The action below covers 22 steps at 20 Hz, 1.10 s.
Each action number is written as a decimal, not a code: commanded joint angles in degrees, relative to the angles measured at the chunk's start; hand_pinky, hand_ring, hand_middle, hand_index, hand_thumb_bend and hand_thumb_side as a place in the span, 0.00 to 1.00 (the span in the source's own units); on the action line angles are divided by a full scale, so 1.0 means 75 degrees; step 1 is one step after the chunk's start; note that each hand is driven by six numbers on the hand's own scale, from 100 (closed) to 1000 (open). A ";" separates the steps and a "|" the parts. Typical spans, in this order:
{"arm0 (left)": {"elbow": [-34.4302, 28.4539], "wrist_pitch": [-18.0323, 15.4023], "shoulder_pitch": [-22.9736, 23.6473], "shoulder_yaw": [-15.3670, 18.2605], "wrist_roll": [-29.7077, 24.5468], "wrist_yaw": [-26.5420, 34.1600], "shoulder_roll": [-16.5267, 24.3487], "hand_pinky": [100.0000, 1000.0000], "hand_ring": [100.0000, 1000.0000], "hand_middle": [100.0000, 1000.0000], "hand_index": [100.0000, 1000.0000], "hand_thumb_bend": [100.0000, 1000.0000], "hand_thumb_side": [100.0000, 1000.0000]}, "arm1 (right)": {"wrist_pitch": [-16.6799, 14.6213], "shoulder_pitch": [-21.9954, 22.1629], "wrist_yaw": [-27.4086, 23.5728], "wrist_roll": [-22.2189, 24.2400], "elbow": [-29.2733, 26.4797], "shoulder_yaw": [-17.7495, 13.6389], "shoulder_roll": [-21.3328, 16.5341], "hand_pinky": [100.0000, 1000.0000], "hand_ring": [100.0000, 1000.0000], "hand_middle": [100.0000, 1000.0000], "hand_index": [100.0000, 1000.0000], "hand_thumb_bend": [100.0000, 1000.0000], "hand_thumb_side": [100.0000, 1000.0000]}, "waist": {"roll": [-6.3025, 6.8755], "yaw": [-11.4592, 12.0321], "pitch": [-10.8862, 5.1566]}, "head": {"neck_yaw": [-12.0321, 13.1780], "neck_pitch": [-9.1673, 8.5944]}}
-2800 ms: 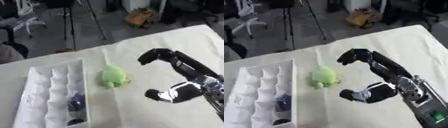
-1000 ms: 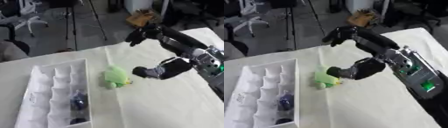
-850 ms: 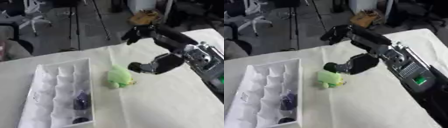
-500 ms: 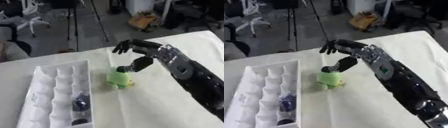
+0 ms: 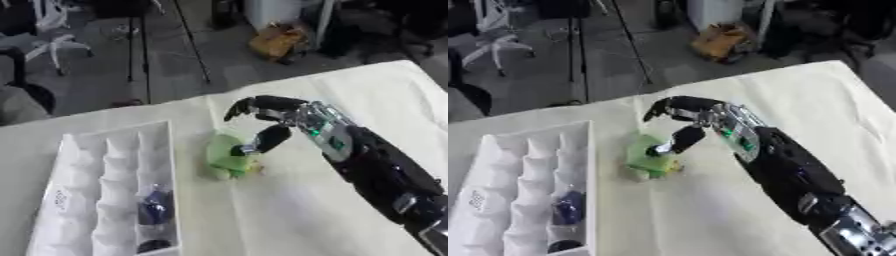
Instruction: Pick up objects on the table and place them in the box.
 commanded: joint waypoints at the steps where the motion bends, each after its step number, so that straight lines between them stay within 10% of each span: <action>1: -0.0152 -0.0008 0.0000 -0.0010 -0.0048 0.0045 0.0073 1.00 0.90 0.78 0.73 0.71 0.55 | -0.0087 -0.0124 0.0381 -0.0019 0.0227 -0.0083 0.0024 0.88 0.88 0.84 0.87 0.55 0.54 | 0.0048 0.0023 -0.0189 | -0.0071 -0.0060; 11: -0.0152 -0.0018 0.0013 -0.0049 -0.0090 0.0093 0.0043 1.00 0.90 0.78 0.73 0.71 0.55 | -0.0187 -0.0078 0.0891 -0.0207 0.0736 -0.0028 0.0464 0.79 0.78 0.80 0.85 0.56 0.54 | 0.0125 0.0114 -0.0204 | -0.0205 -0.0082; 12: -0.0152 -0.0017 0.0013 -0.0052 -0.0095 0.0097 0.0041 1.00 0.90 0.78 0.73 0.70 0.55 | -0.0187 -0.0069 0.0941 -0.0302 0.0761 -0.0033 0.0503 0.55 0.60 0.72 0.78 0.54 0.51 | 0.0129 0.0115 -0.0205 | -0.0214 -0.0087; 13: -0.0152 -0.0016 0.0014 -0.0055 -0.0099 0.0100 0.0040 1.00 0.90 0.78 0.73 0.70 0.55 | -0.0180 -0.0055 0.0996 -0.0438 0.0778 -0.0037 0.0537 0.55 0.60 0.72 0.78 0.54 0.51 | 0.0132 0.0116 -0.0207 | -0.0221 -0.0091; 14: -0.0152 -0.0015 0.0013 -0.0056 -0.0101 0.0105 0.0039 1.00 0.90 0.78 0.73 0.70 0.55 | -0.0174 -0.0046 0.1055 -0.0576 0.0788 -0.0035 0.0559 0.24 0.39 0.54 0.62 0.41 0.41 | 0.0133 0.0114 -0.0207 | -0.0232 -0.0101; 16: -0.0152 -0.0016 0.0005 -0.0053 -0.0102 0.0112 0.0037 1.00 0.90 0.78 0.73 0.70 0.55 | -0.0113 -0.0025 0.1212 -0.0929 0.0761 -0.0041 0.0585 0.07 0.27 0.39 0.47 0.34 0.31 | 0.0130 0.0103 -0.0207 | -0.0242 -0.0118; 21: -0.0152 -0.0003 -0.0015 -0.0049 -0.0096 0.0119 0.0040 1.00 0.90 0.78 0.73 0.70 0.55 | 0.0096 0.0037 0.1314 -0.2006 0.0634 -0.0068 0.0587 0.00 0.20 0.27 0.34 0.28 0.27 | 0.0112 0.0064 -0.0214 | -0.0254 -0.0161; 22: -0.0152 -0.0002 -0.0019 -0.0047 -0.0094 0.0119 0.0043 1.00 0.90 0.78 0.73 0.70 0.55 | 0.0113 0.0038 0.1276 -0.2178 0.0595 -0.0068 0.0575 0.00 0.20 0.27 0.33 0.11 0.45 | 0.0108 0.0056 -0.0216 | -0.0260 -0.0173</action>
